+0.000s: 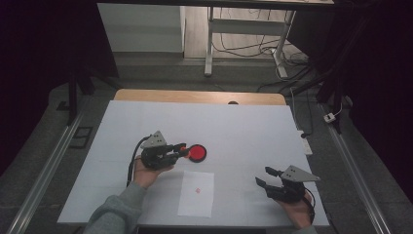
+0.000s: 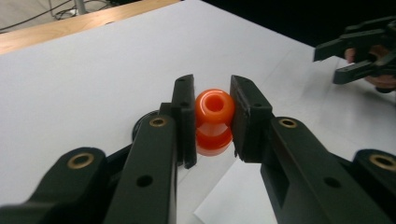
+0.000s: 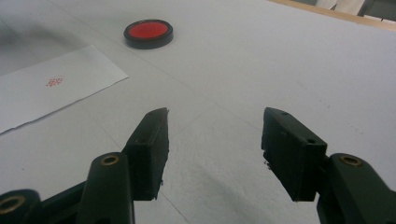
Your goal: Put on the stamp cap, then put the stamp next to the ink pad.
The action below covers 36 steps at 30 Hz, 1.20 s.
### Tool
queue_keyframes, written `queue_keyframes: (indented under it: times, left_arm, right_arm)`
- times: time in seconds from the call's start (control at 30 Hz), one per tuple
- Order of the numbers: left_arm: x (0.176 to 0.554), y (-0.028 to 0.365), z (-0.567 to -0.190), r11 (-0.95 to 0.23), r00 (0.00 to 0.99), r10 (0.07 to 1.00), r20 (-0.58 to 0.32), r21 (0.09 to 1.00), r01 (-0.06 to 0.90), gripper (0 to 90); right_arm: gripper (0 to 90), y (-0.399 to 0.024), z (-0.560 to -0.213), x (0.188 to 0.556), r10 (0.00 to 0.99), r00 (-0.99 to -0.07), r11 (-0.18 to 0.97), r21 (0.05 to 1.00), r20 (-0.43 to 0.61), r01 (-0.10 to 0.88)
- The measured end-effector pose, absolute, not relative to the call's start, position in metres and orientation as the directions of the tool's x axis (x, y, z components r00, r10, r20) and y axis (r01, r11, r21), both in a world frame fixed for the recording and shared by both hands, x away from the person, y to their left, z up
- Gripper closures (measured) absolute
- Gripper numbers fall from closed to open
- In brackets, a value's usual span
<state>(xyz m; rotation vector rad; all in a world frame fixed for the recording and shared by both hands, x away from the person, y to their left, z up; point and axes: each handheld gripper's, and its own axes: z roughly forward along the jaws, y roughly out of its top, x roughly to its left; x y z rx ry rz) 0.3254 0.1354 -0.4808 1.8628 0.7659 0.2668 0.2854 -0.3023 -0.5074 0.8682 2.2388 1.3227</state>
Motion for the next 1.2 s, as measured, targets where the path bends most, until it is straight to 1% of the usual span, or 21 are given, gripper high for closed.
queue_keyframes:
  times: [0.2,0.7,0.93,1.2]
  left_arm:
    - [0.33,0.136,-0.484,-0.257,0.759,0.636,-0.143,0.888,0.382,72.2]
    - [0.348,0.141,-0.5,-0.262,0.719,0.679,-0.148,0.866,0.426,72.2]
    - [0.357,0.137,-0.511,-0.295,0.712,0.687,-0.143,0.841,0.453,72.2]
    - [0.357,0.137,-0.519,-0.326,0.71,0.69,-0.138,0.817,0.476,72.2]
  right_arm:
    - [41.2,-0.302,-0.508,0.286,0.686,-0.728,0.359,0.88,-0.023,0.31]
    - [41.1,-0.301,-0.508,0.286,0.684,-0.729,0.364,0.878,-0.024,0.312]
    - [41.1,-0.301,-0.509,0.287,0.686,-0.727,0.364,0.876,-0.023,0.316]
    - [41.1,-0.302,-0.509,0.287,0.685,-0.728,0.359,0.878,-0.018,0.316]
